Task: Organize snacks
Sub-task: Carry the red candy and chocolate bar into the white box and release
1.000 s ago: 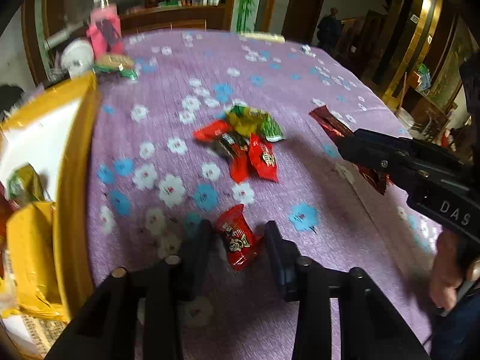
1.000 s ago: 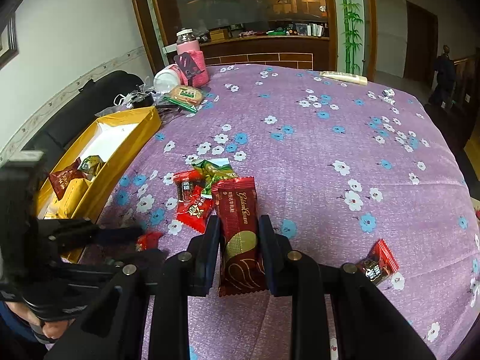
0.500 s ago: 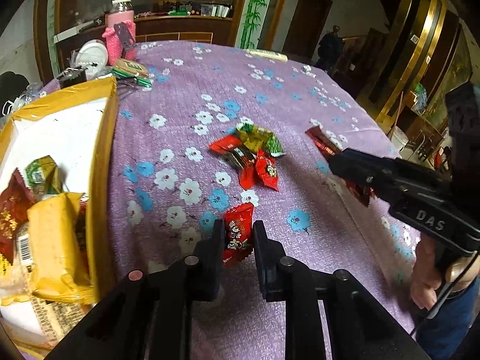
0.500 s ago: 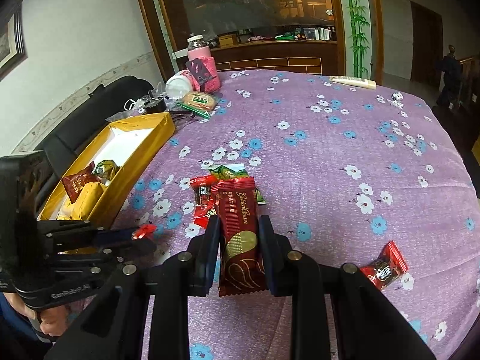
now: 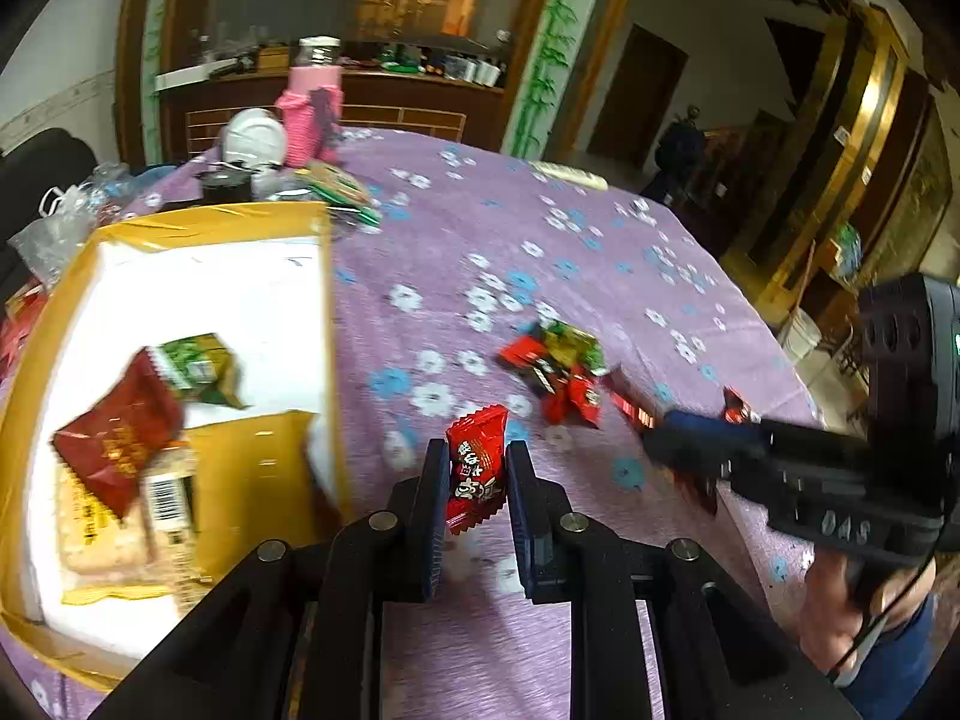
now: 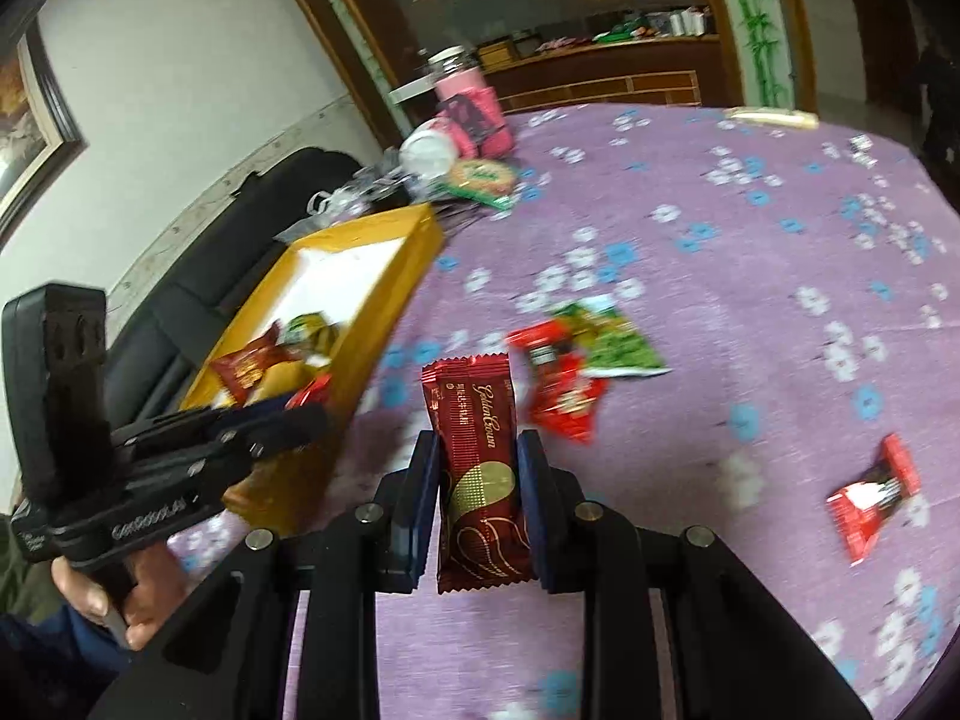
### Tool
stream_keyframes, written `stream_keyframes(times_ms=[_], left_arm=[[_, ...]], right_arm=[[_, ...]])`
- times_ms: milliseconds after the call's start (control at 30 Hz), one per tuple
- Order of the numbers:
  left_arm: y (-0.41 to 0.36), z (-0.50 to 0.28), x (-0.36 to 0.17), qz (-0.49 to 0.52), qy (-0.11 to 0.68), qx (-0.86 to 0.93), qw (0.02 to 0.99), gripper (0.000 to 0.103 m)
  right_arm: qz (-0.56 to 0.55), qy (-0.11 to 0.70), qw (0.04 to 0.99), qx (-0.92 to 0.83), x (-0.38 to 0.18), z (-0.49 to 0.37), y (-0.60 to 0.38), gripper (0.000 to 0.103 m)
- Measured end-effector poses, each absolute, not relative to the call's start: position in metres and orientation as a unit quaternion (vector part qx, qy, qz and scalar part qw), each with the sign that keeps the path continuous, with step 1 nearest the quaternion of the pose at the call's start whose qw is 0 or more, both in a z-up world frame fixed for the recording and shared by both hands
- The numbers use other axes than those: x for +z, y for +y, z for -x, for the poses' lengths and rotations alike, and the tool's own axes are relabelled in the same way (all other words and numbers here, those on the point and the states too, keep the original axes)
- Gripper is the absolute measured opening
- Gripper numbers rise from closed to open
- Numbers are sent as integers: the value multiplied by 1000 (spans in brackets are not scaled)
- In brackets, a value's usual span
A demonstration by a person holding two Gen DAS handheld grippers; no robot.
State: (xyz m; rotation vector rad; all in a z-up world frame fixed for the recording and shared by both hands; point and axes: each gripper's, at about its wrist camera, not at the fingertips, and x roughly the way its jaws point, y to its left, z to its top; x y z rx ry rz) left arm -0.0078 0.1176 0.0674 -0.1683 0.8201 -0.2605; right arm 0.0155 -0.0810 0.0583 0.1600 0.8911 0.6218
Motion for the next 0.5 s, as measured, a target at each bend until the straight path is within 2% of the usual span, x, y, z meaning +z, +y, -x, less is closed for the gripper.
stream_keyframes(times_ms=[500], left_arm=[[221, 23, 63, 123, 373, -14, 920, 19]], right_arm=[[-53, 438, 810, 385, 60, 11, 44, 25]])
